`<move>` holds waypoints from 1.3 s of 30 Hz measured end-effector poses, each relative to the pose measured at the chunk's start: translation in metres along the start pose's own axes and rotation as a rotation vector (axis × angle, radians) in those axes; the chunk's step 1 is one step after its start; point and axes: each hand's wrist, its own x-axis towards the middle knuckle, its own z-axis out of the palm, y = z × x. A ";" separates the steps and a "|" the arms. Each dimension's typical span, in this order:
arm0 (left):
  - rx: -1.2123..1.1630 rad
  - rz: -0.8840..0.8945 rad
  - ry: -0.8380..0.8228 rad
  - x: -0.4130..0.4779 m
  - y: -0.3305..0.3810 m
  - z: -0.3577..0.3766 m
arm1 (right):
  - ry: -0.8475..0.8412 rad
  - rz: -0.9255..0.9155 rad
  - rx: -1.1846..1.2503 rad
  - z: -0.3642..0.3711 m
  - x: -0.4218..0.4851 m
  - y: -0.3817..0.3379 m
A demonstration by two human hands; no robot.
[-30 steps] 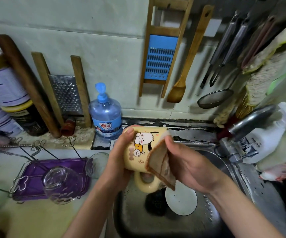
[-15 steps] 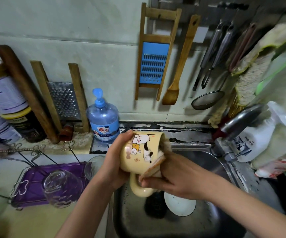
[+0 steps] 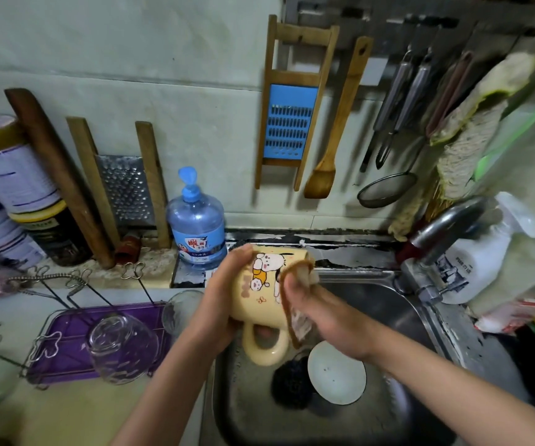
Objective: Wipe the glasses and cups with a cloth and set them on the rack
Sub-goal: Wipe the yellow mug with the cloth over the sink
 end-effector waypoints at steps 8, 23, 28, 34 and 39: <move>-0.024 0.090 0.014 0.002 -0.005 -0.001 | 0.116 0.076 0.760 -0.007 0.008 -0.007; -0.045 -0.303 -0.062 -0.002 0.012 -0.009 | -0.077 -0.444 -0.996 -0.036 -0.013 0.015; -0.014 -0.216 -0.036 -0.003 0.007 0.001 | -0.145 -0.331 -0.684 -0.016 -0.017 0.015; -0.055 0.008 0.010 -0.004 0.005 0.016 | -0.016 0.078 0.579 -0.031 -0.012 -0.025; 0.057 0.078 0.036 0.001 0.014 0.016 | -0.209 0.018 0.923 -0.042 -0.009 -0.019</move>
